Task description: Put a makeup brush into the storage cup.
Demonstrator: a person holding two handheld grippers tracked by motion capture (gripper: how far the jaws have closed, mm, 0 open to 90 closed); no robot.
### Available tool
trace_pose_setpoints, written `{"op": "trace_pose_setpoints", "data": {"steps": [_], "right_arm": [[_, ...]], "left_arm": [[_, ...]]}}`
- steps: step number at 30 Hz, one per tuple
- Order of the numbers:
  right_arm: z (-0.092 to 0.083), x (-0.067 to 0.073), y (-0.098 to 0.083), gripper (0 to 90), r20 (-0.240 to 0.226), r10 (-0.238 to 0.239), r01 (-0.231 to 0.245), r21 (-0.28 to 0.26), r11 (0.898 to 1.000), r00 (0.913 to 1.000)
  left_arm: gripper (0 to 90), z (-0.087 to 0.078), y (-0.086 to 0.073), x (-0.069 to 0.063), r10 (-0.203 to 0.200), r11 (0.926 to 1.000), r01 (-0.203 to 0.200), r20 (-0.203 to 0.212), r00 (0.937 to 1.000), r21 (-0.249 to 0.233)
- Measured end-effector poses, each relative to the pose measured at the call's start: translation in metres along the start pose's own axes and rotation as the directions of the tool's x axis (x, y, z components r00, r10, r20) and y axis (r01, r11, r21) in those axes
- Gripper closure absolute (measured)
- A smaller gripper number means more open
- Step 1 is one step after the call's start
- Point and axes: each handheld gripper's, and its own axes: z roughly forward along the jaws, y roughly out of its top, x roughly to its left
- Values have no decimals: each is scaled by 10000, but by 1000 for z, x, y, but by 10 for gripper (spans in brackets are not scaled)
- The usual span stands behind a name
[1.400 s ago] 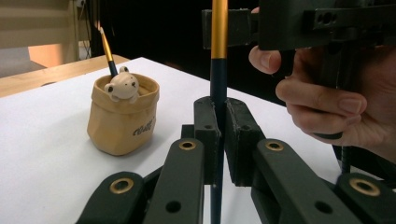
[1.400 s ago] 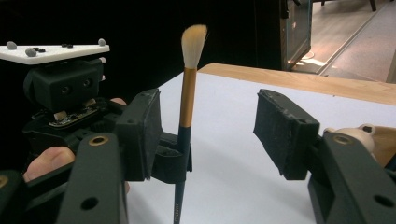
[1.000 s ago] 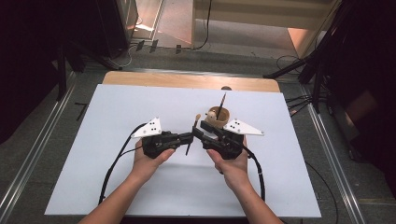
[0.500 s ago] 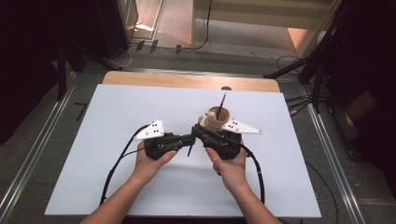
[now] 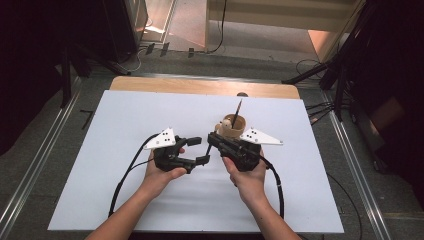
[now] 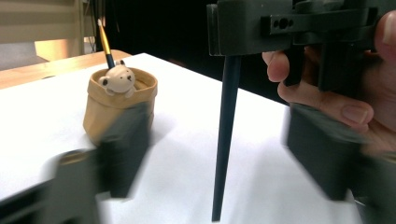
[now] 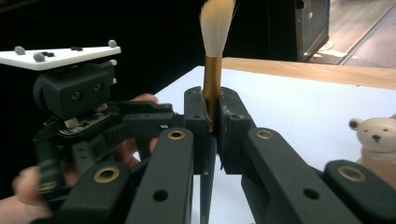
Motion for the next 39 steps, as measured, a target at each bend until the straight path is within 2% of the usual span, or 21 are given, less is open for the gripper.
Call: {"op": "trace_pose_setpoints", "data": {"steps": [2, 3, 4, 7, 11, 14, 20, 25, 30, 35, 39], "right_arm": [[-1, 0, 0, 848, 45, -9, 9, -12, 10000, 10000], [-2, 0, 1, 848, 88, -25, 25, -8, 10000, 10000], [-3, 0, 1, 848, 128, -85, 85, -33, 10000, 9999], [-4, 0, 2, 848, 194, -230, 232, -102, 9997, 9995], [-6, -3, 4, 848, 214, -314, 318, -197, 9993, 9993], [-8, -5, 5, 848, 324, -402, 409, -206, 9989, 9987], [-11, -8, 7, 848, 458, -563, 576, -276, 9980, 9974], [-14, -13, 10, 848, 557, -553, 575, -383, 9976, 9969], [-16, -16, 12, 848, 644, -575, 604, -441, 9972, 9963], [-19, -21, 18, 848, 804, -542, 581, -463, 9972, 9953], [-19, -23, 22, 848, 905, -705, 748, -447, 9962, 9934]], "left_arm": [[79, -5, 1, 1, -150, 9999, 151, 147, 9998, -40], [16, -8, 2, 1, -56, 10000, 57, 178, 9998, -23], [0, -11, 2, 1, -27, 10000, 28, 202, 9998, -73], [0, -21, 2, 2, -93, 9990, 88, -130, 9999, -442], [0, -37, 1, 7, -180, 9987, 153, -544, 9984, -488], [0, -48, -1, 12, -139, 9991, 98, -1011, 9948, -414], [0, -69, -3, 17, -68, 9987, -16, -1640, 9864, -507], [0, -80, -5, 17, -51, 9983, -61, -1898, 9818, -584], [0, -87, -7, 15, 90, 9988, -188, -2108, 9775, -445], [0, -96, -8, 15, 25, 9985, -148, -2251, 9743, -531], [0, -102, -11, 17, 36, 9989, -145, -2401, 9707, -436]]}}
